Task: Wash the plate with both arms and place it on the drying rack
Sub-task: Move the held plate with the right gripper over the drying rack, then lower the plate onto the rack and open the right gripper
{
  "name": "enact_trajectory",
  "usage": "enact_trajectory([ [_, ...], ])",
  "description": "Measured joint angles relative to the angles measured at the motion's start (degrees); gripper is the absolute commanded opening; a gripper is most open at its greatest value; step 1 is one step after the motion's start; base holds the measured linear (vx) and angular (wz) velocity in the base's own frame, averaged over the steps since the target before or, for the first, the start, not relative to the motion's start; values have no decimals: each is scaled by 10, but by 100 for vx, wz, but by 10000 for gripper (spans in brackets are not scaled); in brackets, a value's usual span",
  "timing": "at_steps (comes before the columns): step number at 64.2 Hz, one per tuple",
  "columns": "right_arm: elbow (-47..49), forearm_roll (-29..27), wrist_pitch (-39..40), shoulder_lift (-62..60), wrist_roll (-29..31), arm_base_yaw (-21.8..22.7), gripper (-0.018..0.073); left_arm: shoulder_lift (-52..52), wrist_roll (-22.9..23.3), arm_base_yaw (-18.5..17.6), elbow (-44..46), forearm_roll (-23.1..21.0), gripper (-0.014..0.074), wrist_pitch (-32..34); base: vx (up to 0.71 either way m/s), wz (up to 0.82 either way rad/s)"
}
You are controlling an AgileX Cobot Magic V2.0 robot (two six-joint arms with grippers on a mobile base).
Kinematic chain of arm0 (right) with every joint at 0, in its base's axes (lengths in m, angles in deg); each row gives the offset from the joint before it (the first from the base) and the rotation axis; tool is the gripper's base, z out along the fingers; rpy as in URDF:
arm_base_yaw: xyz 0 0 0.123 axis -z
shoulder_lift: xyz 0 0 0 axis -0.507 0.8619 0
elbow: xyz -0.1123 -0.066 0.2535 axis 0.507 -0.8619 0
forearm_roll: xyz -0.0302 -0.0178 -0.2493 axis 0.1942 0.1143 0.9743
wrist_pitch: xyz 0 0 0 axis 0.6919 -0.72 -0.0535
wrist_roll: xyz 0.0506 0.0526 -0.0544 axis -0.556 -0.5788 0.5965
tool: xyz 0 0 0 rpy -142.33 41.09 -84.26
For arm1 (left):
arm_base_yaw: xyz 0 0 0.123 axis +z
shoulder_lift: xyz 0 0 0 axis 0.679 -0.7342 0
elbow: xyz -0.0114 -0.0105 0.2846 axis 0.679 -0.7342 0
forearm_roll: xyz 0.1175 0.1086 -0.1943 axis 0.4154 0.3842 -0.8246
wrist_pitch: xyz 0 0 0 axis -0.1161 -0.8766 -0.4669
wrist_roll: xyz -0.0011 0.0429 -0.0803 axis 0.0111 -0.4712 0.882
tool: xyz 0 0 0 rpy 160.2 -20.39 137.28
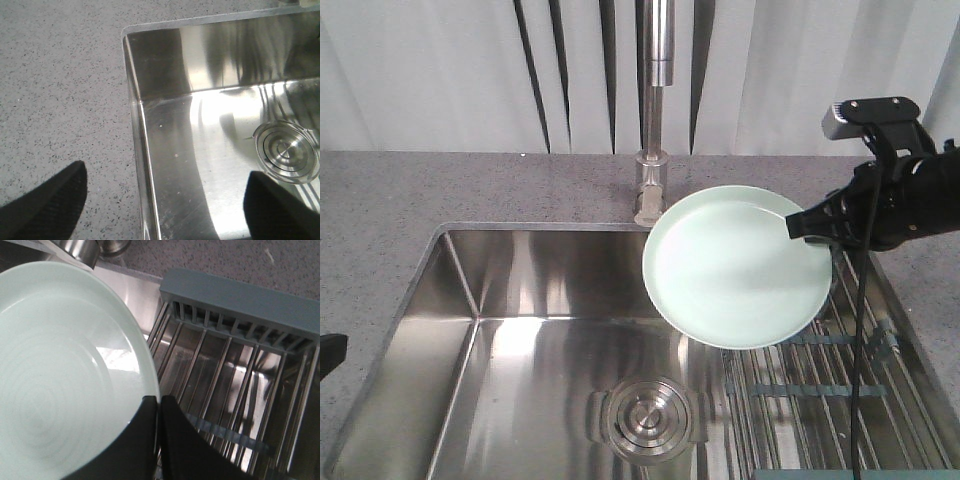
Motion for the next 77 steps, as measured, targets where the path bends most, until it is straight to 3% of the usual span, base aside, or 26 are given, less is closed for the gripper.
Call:
enact_trajectory([
  [36, -137, 15, 18, -104, -25, 2, -1, 0, 0, 0, 0, 0, 593, 0, 0, 0],
  [60, -153, 154, 25, -113, -128, 2, -1, 0, 0, 0, 0, 0, 593, 0, 0, 0],
  [77, -153, 182, 36, -113, -149, 55, -1, 0, 0, 0, 0, 0, 593, 0, 0, 0],
])
